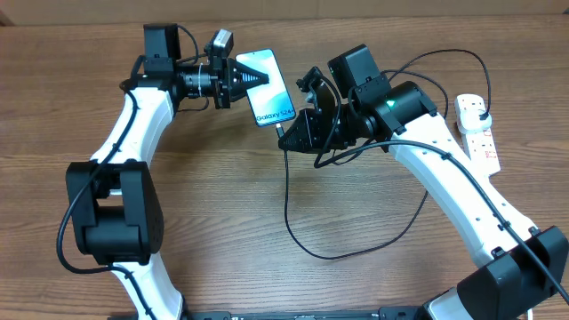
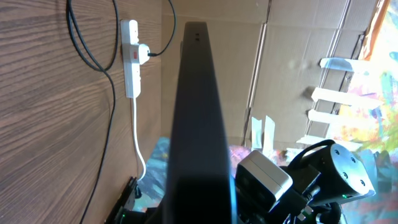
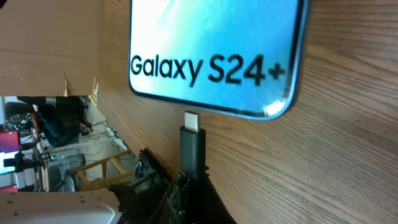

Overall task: Plug charger to phone and switch on socket
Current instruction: 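Push the USB-C plug up into the phone's port with the right gripper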

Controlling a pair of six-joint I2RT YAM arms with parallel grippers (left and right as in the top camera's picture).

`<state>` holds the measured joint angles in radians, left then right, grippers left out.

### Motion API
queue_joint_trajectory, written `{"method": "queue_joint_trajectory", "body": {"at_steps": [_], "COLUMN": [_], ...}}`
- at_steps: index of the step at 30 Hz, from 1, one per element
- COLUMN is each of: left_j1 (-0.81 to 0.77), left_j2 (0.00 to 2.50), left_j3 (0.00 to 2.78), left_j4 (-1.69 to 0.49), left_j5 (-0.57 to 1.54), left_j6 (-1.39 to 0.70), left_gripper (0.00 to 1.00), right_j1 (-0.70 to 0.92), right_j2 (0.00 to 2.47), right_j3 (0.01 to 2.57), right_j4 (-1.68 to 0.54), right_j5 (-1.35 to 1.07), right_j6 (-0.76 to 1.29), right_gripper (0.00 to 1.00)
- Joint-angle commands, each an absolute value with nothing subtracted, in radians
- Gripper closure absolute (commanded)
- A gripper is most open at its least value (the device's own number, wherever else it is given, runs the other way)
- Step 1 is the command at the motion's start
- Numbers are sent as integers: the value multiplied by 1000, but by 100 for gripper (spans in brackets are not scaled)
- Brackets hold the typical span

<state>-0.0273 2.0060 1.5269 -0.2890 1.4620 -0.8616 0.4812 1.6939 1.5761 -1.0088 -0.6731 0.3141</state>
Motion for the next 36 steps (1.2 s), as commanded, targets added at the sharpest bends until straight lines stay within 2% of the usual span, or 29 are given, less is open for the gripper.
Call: {"method": "queue_joint_trajectory", "body": {"at_steps": [1, 36], "left_j1": [-42, -46], "left_j2": [2006, 2006], "left_j3": [1542, 1542], "left_j4": [-282, -282], "left_j5": [1494, 1516], "left_j6": [-860, -833], "left_gripper": [96, 95], "right_j1": [485, 467], "right_j2": [1700, 1700], "right_j3": [1571, 1572], "right_j4": [-1000, -969], "right_j5": [-673, -629], "right_j6": [315, 341], "right_gripper": [96, 96]}}
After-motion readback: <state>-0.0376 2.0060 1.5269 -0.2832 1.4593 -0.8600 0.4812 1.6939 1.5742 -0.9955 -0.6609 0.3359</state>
